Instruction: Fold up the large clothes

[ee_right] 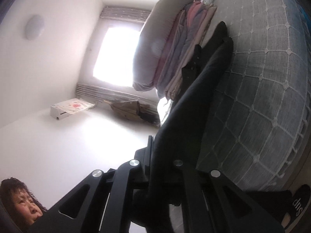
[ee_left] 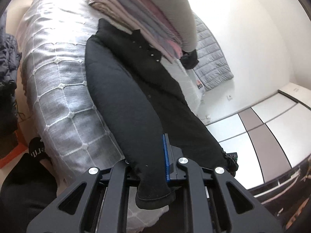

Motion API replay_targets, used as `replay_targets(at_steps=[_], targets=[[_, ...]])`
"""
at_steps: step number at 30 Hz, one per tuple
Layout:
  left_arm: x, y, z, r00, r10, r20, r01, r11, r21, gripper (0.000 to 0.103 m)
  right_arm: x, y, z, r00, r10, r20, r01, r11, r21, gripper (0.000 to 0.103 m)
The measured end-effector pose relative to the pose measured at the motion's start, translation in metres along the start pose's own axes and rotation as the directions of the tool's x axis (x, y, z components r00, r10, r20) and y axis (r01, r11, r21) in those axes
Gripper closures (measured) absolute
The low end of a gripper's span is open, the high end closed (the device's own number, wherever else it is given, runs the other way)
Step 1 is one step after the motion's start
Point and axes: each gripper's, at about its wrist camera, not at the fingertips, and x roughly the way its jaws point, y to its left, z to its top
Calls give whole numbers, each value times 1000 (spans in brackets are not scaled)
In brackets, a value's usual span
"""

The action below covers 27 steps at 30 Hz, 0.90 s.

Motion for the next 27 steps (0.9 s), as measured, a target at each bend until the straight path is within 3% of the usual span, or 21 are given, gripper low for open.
replay_targets(at_steps=[7,10,14,16,21,23,25,27], targets=[[-48,-11,-52,1000,-9,-18,10,1000,23,92,-53,30,-45,1000,5,30,-5,1000,-22,97],[-63,11,-83,999,-5,-36,4,1000,-20,92,-78,15,-72,998,-32,53,31,999,20,97],[-57,52,-109,997,-20,-69,12,993,-115,92,-103,-34,-105,996,-83,39,77,988,134,97],[-47,66,-114,995,-16,-101,2,991,-137,92,-105,-51,-109,992,-120,32,113,978,174,97],[-40,70,-114,994,-18,-110,5,993,-118,92,-110,-65,-116,992,-123,-2,121,975,189,93],[-39,66,-114,992,0,-126,-11,997,-82,92,-115,-67,-113,981,-186,-48,192,960,203,90],[-38,65,-112,991,7,-134,-16,998,-66,91,-136,-67,-103,968,-252,-5,247,943,224,77],[-37,69,-112,991,1,-133,-10,997,-72,91,-157,-69,-96,963,-263,60,240,938,251,74]])
